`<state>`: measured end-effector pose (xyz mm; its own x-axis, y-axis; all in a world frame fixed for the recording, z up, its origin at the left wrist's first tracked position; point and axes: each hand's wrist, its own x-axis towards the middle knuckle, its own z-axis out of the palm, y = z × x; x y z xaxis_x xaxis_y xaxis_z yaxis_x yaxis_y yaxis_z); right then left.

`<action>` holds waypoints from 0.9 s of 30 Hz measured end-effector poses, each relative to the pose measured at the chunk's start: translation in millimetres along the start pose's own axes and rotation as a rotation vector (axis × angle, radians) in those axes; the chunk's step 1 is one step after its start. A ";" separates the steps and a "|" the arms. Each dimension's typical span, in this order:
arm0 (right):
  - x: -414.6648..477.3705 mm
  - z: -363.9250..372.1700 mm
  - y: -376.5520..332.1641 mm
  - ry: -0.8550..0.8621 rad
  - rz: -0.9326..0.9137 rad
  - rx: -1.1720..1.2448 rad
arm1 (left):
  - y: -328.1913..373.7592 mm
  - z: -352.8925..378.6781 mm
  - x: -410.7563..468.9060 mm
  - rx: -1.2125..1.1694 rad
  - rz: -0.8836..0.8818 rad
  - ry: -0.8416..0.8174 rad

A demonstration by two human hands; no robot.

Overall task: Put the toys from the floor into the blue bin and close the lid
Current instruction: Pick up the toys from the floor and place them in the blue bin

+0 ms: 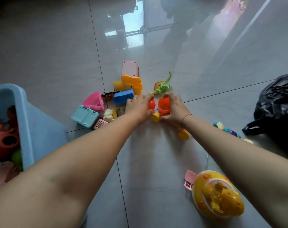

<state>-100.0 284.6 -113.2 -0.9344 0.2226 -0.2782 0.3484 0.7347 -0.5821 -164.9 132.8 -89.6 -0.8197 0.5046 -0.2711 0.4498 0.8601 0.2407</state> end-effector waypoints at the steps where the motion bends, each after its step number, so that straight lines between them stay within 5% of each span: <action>1: -1.8 -0.7 1.4 0.009 0.005 0.028 | 0.1 2.2 -2.6 -0.008 -0.008 0.027; 11: -45.9 -19.7 -41.7 0.073 -0.074 0.200 | -19.1 -32.4 -64.8 -0.360 -0.062 0.142; 16: -86.0 -27.5 -133.2 0.054 -0.260 0.412 | -50.1 -105.9 -142.5 -0.576 -0.070 0.403; 22: -138.9 -3.9 -252.8 -0.183 -0.484 0.464 | -139.6 -167.0 -254.2 -0.718 -0.236 0.734; 27: -147.6 40.9 -317.7 -0.273 -0.656 0.287 | -227.9 -162.2 -311.0 -0.591 -0.520 0.756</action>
<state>-69.7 -7.9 81.6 -0.9177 -0.3956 0.0357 -0.2308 0.4581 -0.8584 -70.0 -232.4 91.0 -0.9573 -0.2609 0.1245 -0.0911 0.6810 0.7266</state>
